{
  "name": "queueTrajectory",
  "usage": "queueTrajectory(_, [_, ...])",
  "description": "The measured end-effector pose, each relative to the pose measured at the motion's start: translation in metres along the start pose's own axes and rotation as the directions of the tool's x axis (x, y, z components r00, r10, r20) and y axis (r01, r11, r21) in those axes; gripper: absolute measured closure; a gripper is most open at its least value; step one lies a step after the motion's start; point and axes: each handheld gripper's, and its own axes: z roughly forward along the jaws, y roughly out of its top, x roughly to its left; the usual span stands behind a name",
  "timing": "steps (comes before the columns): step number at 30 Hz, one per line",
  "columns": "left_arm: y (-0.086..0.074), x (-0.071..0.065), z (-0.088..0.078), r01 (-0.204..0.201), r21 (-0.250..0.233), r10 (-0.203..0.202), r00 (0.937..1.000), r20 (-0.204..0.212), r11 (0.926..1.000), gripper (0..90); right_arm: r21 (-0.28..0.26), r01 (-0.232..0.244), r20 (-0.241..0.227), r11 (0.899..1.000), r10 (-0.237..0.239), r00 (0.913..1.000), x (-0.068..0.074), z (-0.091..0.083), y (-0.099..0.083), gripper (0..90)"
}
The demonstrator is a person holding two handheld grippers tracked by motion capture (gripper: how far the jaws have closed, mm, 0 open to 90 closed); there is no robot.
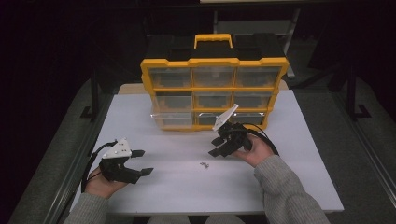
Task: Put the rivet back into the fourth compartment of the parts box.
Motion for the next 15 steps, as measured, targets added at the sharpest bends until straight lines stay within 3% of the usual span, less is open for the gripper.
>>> queueTrajectory(14, [0.000,0.000,0.000,0.001,-0.001,-0.001,1.0000,0.001,1.0000,28.6,0.020,0.031,-0.031,0.999,-0.030,0.9991,0.000,0.023,0.005,59.3])
queueTrajectory(15, [0.000,0.001,0.000,0.001,0.000,-0.001,1.0000,0.001,1.0000,28.6,0.036,0.016,-0.032,0.999,-0.015,0.9994,0.001,0.024,0.005,59.9])
